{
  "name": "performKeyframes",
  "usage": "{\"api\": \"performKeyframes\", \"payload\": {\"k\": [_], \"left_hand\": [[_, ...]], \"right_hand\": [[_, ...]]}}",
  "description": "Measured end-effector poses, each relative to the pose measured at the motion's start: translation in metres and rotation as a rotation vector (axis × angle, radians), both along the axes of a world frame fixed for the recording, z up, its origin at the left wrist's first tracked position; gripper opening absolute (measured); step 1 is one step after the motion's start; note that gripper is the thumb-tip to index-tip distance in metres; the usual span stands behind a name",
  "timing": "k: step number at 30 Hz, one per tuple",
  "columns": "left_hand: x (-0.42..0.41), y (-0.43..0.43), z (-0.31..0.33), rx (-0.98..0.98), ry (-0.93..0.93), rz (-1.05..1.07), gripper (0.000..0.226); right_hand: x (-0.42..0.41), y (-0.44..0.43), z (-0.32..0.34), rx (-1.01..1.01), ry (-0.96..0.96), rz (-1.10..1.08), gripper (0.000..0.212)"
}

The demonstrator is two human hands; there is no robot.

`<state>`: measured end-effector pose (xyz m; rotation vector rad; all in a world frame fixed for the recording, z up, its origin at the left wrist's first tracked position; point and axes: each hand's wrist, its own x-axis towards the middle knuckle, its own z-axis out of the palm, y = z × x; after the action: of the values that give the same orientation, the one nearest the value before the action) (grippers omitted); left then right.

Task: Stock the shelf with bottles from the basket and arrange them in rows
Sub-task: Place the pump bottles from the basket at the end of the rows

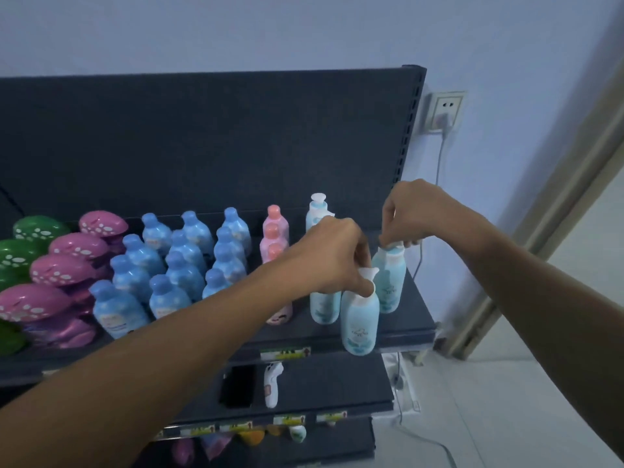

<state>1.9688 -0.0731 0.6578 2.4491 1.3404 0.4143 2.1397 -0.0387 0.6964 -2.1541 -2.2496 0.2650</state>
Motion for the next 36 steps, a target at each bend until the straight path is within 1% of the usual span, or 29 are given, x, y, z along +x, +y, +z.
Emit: {"api": "performKeyframes", "payload": {"k": [6, 13, 18, 23, 27, 33, 36], "left_hand": [[0.03, 0.039, 0.001, 0.01, -0.01, 0.085, 0.024], [0.046, 0.086, 0.005, 0.023, -0.05, 0.199, 0.03], [0.05, 0.115, 0.0, 0.023, -0.071, 0.268, 0.031], [0.054, 0.134, -0.006, 0.031, -0.101, 0.333, 0.031], [0.054, 0.143, -0.009, 0.015, -0.091, 0.373, 0.032], [0.054, 0.149, -0.019, 0.0, -0.086, 0.403, 0.039], [0.056, 0.149, -0.022, -0.006, -0.084, 0.408, 0.043]], "right_hand": [[0.02, 0.055, -0.001, 0.045, 0.025, 0.066, 0.013], [0.026, 0.116, -0.009, 0.071, 0.102, 0.122, 0.012], [0.026, 0.15, -0.02, 0.087, 0.12, 0.145, 0.01], [0.024, 0.172, -0.03, 0.077, 0.145, 0.153, 0.011], [0.021, 0.183, -0.035, 0.065, 0.179, 0.166, 0.008], [0.015, 0.191, -0.037, 0.046, 0.181, 0.198, 0.004], [0.012, 0.193, -0.039, 0.031, 0.167, 0.21, 0.01]]}}
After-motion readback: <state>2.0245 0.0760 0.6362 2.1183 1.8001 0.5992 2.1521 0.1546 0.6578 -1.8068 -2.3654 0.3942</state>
